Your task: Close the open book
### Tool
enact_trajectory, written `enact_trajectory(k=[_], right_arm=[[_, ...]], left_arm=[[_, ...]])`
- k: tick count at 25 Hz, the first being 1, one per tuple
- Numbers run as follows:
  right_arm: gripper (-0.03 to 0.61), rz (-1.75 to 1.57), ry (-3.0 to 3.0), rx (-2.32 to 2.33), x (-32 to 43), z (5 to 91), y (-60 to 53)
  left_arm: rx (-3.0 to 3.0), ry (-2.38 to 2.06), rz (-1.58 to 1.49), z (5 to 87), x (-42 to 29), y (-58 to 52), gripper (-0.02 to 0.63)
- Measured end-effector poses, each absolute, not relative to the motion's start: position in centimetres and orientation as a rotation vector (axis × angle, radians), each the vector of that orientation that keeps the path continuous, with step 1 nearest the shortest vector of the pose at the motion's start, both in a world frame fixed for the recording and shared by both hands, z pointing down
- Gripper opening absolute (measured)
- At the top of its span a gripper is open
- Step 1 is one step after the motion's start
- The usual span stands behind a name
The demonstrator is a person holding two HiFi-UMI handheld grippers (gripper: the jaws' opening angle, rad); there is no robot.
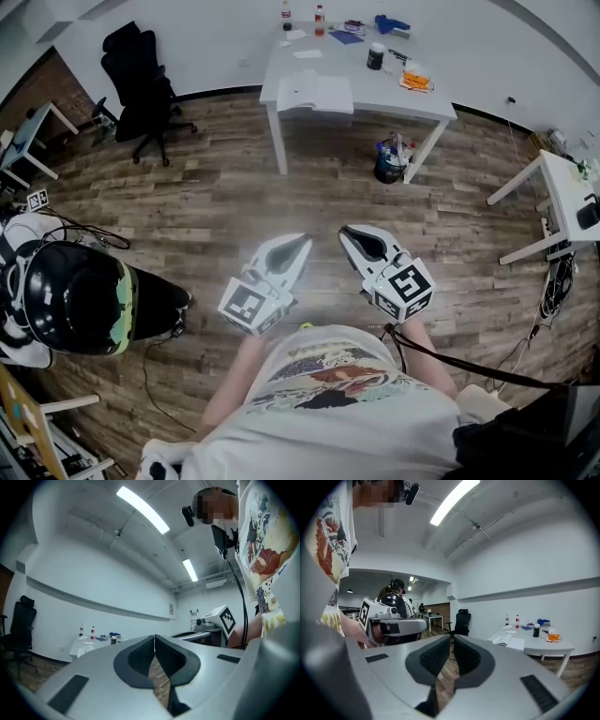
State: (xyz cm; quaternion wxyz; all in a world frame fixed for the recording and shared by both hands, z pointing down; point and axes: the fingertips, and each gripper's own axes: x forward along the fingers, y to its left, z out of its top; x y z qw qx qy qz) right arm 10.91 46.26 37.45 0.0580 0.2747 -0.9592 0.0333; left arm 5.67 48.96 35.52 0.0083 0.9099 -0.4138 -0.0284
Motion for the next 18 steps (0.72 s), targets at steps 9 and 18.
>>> enact_trajectory(k=[9,18], right_arm=[[0.031,0.066,-2.887,0.853,9.7,37.3,46.8],[0.031,0.1,-2.867,0.854,7.5,38.1,47.3]], left_arm=[[2.856,-1.284,-0.08,35.8,4.4,49.4,0.014],[2.863,-1.246,-0.037,36.9,2.5,50.3,0.014]])
